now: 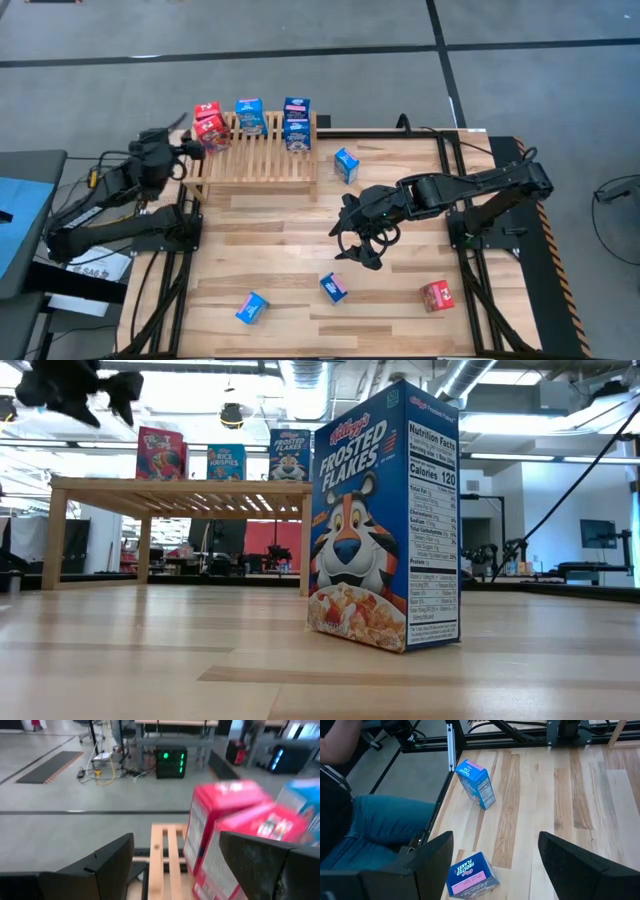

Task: Stack cereal on shelf
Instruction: Put the top red cereal box the aligned with the other red cereal box on the shelf

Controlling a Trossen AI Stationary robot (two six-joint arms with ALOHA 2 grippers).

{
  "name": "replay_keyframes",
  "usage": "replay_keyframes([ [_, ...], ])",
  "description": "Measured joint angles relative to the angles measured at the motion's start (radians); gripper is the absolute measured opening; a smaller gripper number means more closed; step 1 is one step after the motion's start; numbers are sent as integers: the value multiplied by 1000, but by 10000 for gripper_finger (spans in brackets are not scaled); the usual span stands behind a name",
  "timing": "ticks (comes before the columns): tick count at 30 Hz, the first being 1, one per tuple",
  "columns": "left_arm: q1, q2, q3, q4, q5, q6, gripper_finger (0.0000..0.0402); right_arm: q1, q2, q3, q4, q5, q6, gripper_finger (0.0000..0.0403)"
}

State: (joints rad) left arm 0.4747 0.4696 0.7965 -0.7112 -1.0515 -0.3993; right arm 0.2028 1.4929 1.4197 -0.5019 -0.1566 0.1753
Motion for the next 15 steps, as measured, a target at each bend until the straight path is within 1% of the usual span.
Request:
replay_keyframes([
  [3, 0, -8, 46, 7, 32, 17, 283, 0, 0, 0, 0, 0, 0, 317],
  [7, 0, -5, 66, 62, 187, 53, 283, 0, 0, 0, 0, 0, 0, 317],
  [10, 0, 19, 66, 70, 300, 64, 283, 0, 0, 0, 0, 0, 1, 317],
  [12, 0, 36, 66, 49, 352, 63, 283, 0, 0, 0, 0, 0, 1, 317],
  [15, 0, 53, 65, 3, 401, 66, 283, 0, 0, 0, 0, 0, 1, 317],
])
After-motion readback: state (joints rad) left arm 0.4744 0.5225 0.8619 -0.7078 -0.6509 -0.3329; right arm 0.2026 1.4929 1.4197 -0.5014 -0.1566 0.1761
